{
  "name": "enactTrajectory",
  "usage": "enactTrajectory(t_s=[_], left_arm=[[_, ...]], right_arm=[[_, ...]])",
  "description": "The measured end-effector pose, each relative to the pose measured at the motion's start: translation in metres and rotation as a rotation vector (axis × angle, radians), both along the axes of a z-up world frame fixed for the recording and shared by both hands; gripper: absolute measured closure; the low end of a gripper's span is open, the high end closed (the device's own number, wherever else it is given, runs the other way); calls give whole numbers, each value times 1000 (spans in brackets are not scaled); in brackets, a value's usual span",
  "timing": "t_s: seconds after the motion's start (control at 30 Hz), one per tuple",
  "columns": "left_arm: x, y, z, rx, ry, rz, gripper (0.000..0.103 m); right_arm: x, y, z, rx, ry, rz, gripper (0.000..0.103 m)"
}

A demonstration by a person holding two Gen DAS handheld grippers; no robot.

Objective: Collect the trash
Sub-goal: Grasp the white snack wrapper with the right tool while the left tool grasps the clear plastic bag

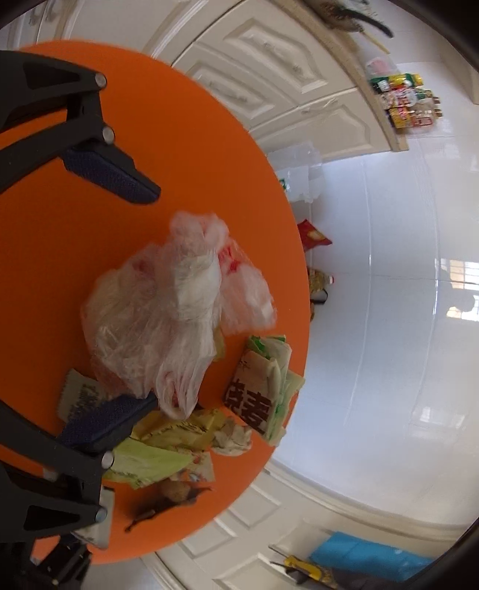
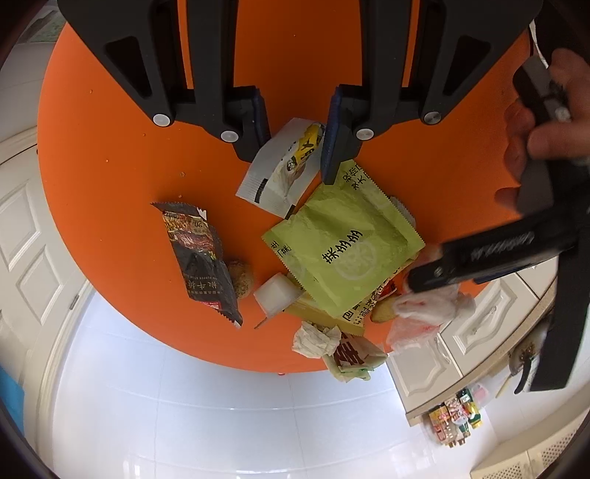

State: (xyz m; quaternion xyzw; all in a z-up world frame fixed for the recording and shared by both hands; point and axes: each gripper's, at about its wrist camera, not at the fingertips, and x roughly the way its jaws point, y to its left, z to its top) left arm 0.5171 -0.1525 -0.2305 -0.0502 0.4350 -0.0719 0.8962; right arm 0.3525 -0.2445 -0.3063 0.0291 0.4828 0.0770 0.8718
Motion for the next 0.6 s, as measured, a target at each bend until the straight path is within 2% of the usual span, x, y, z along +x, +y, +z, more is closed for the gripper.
enactTrajectory(t_s=[0.07,0.2,0.4,0.6], left_arm=[[14,5,-6,-55,18,0,33],[25,14,-10,-72,4,-7,48],[30,33,-14,-65,-6,6,51],[2,42,-16,-52,-23,17,52]], right_arm=[[0,0,0,7,1,-1,78],[-1,-2,1,22,4,-8,81],[-8,-5,3,43,0,-13,85],[-18,-6,5,52,-2,-10,86]])
